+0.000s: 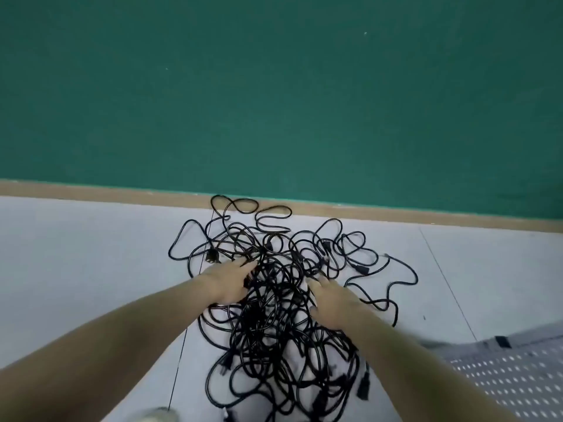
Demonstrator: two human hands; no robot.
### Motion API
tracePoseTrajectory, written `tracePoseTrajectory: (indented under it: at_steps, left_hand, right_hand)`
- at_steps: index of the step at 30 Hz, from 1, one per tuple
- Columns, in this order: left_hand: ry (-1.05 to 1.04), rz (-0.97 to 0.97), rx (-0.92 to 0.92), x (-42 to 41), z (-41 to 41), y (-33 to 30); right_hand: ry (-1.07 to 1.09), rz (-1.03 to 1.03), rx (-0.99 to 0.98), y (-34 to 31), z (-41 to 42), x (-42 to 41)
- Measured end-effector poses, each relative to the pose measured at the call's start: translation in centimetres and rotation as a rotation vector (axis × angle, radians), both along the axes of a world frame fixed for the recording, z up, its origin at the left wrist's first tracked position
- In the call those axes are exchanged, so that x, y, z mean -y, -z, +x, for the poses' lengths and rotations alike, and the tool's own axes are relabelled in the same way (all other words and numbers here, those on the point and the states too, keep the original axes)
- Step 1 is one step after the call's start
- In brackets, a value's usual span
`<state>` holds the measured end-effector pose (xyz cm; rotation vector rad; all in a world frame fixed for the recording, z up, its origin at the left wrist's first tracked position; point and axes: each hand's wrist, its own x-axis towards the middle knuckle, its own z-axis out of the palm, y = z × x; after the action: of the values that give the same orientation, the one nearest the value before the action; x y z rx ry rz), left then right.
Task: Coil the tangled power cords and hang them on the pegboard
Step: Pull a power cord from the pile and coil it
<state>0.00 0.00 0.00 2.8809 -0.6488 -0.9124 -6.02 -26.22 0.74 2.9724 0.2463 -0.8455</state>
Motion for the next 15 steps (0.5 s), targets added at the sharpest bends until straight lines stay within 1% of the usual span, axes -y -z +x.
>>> tracePoseTrajectory:
  at_steps: [1,6,8,11,13,15]
  left_hand:
    - [0.014,-0.024,-0.007,0.4,0.1,0.4]
    - [-0.057,-0.146,-0.098,2.2,1.1,3.2]
    - [-0.104,-0.267,-0.124,2.6,1.5,4.3]
    - [-0.246,-0.491,-0.134,3.5,1.8,4.9]
    - [-0.296,-0.56,-0.117,3.9,2.4,5.1]
    - [-0.352,-0.586,-0.098,3.9,3.4,5.4]
  right_hand:
    - [-0.003,0.006,-0.012,0.7,0.3,-0.3]
    - [-0.052,0.019,-0.032,3.1,1.5,-1.9]
    - [-0.063,0.037,-0.016,3.4,2.3,-2.3]
    - [-0.068,0.067,0.014,4.3,3.4,-2.4]
    - [-0.039,0.106,0.018,5.1,4.1,-2.5]
    - [-0.008,0.136,0.023,5.9,4.9,-2.5]
